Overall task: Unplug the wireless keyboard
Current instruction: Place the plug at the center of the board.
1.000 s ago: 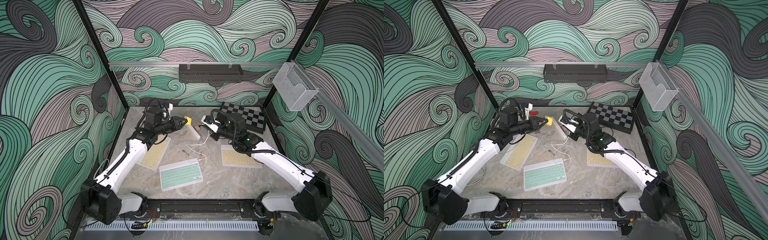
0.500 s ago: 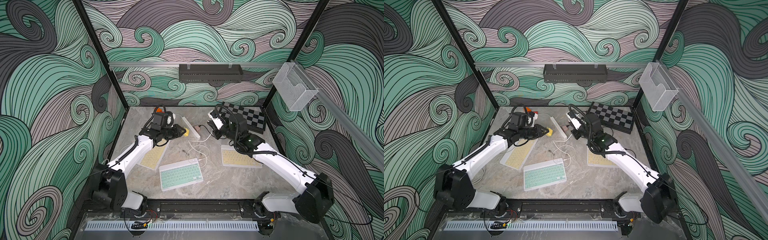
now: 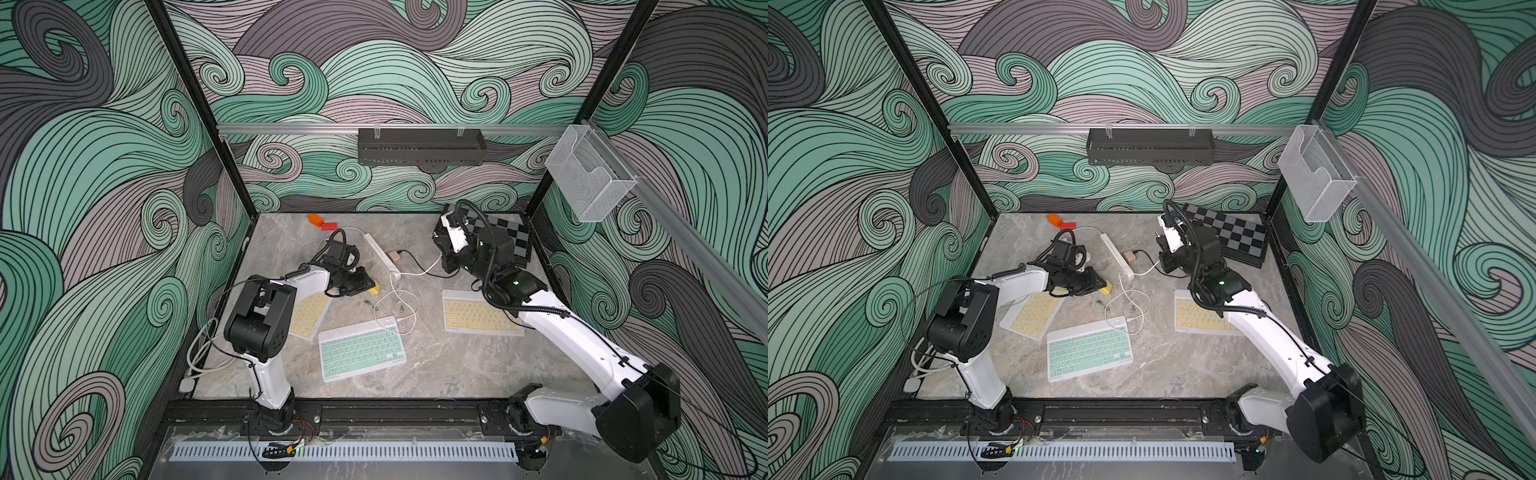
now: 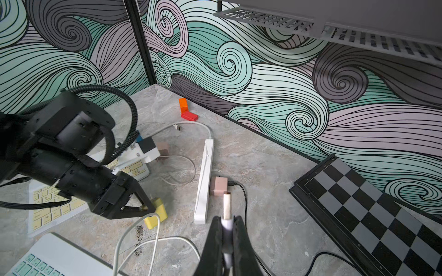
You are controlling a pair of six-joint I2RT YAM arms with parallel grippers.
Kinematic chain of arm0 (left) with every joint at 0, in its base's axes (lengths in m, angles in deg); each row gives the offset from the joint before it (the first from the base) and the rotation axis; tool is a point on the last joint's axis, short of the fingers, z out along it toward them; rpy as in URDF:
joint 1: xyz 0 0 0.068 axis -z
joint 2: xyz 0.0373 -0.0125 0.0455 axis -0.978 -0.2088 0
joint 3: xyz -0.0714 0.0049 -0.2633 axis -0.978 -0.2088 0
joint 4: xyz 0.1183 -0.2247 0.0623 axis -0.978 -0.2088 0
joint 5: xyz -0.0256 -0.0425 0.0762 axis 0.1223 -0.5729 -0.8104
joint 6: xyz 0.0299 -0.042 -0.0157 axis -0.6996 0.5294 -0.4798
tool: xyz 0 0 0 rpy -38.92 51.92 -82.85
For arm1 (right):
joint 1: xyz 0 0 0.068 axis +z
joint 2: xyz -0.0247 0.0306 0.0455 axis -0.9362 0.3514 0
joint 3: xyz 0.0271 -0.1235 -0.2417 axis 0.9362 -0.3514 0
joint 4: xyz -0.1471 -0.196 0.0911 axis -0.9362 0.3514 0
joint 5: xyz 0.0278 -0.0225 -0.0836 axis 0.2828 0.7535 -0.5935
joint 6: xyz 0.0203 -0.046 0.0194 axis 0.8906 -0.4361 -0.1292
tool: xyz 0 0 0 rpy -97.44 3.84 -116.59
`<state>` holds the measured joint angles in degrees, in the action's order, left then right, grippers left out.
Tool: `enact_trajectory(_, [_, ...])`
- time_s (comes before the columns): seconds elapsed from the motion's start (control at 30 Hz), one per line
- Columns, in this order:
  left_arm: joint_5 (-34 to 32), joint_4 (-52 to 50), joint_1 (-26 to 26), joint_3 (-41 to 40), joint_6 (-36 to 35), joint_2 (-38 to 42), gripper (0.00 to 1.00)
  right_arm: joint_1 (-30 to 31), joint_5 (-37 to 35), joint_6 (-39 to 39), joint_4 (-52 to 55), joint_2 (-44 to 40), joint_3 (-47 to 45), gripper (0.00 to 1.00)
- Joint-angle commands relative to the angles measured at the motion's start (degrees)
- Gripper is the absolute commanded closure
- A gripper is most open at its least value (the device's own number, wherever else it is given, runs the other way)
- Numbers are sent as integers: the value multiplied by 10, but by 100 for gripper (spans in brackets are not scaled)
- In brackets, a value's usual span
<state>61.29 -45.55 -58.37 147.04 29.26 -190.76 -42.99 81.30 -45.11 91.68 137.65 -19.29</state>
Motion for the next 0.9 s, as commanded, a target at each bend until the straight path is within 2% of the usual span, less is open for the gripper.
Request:
enact_trajectory(0.0, [17, 28, -3, 43, -16, -34, 100, 0, 11, 10, -3, -8, -7, 100])
enact_trajectory(0.33, [11, 42, -4, 73, -11, -97, 100, -1, 25, 17, 0, 0, -8, 100])
enact_trajectory(0.5, [11, 40, -4, 74, -6, -106, 89, -1, 29, 21, 4, 4, -8, 100])
enact_trajectory(0.7, [7, 29, -4, 76, -9, -94, 65, -2, 40, 29, 4, 9, -4, 100])
enact_trajectory(0.87, [3, 15, -4, 83, -16, -78, 56, -2, 43, 34, 7, 12, -6, 100])
